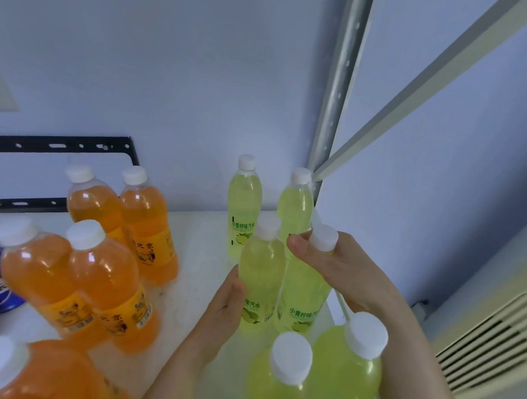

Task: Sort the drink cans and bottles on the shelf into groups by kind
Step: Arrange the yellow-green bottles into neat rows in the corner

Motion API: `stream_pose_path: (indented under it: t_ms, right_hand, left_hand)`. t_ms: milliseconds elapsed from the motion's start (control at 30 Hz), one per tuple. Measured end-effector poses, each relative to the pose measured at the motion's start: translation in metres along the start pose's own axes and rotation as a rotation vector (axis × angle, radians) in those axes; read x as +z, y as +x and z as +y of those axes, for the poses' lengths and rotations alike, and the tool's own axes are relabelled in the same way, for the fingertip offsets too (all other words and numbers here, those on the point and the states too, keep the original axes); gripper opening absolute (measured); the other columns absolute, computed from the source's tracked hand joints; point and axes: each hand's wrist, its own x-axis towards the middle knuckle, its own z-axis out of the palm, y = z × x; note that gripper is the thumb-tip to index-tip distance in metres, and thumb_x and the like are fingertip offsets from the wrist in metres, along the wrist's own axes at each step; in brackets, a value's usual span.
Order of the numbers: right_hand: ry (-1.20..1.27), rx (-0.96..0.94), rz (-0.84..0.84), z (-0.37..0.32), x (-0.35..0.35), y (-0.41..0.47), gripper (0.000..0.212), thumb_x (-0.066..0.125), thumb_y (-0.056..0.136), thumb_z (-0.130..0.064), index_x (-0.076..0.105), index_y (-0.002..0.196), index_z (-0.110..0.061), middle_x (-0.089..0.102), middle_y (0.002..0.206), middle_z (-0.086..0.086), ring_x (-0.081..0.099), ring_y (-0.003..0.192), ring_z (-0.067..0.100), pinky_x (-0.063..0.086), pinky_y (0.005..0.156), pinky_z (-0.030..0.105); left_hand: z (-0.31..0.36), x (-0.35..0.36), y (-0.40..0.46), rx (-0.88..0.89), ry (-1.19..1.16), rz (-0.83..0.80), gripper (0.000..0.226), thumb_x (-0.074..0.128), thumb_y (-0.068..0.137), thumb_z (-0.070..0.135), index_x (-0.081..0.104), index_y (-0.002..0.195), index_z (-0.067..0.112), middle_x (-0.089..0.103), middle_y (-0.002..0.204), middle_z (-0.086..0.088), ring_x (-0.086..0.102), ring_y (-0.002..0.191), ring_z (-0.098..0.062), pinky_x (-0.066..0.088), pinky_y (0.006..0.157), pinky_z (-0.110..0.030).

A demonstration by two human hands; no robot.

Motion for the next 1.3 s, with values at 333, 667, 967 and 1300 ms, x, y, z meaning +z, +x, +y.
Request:
stream_pose_path:
  t_ms: [333,667,967,1300]
  right_hand:
    - [-0.03,0.024,0.056,-0.001,0.001,-0.002,0.059,0.065,0.068,-0.064,0.07,0.099,-0.014,0.071,0.104,0.007,0.065,0.101,0.017,0.046,0.091,0.027]
    - [-0.034,-0.014,0.036,0.001,0.0,-0.002,0.063,0.064,0.07,-0.061,0.063,0.094,-0.002,0.058,0.085,0.003,0.054,0.083,0.012,0.044,0.083,0.029]
    - [-0.106,0.027,0.049,-0.004,-0.002,-0.004,0.046,0.069,0.065,-0.058,0.071,0.094,-0.022,0.073,0.096,-0.004,0.067,0.093,0.009,0.049,0.082,0.023]
    - [-0.07,-0.119,0.233,-0.065,-0.017,-0.01,0.08,0.06,0.059,-0.068,0.059,0.125,-0.022,0.063,0.119,-0.013,0.056,0.113,0.002,0.044,0.082,0.02]
  left_hand:
    - [-0.003,0.002,-0.005,0.011,0.029,-0.056,0.085,0.046,0.068,0.085,0.036,0.138,0.038,0.057,0.132,0.013,0.056,0.121,-0.006,0.05,0.09,-0.021]
    - [0.001,0.006,-0.012,0.017,0.026,-0.078,0.084,0.041,0.074,0.082,0.031,0.141,0.034,0.051,0.128,0.038,0.046,0.122,0.013,0.039,0.096,-0.008]
    - [-0.01,0.005,-0.009,0.013,-0.061,-0.114,0.078,0.044,0.073,0.081,0.031,0.141,0.043,0.051,0.138,0.022,0.048,0.13,-0.002,0.043,0.102,-0.02]
    - [0.019,-0.009,0.034,0.09,-0.195,0.477,0.075,0.032,0.081,0.075,0.041,0.141,0.032,0.051,0.137,0.012,0.046,0.128,-0.004,0.037,0.103,-0.026]
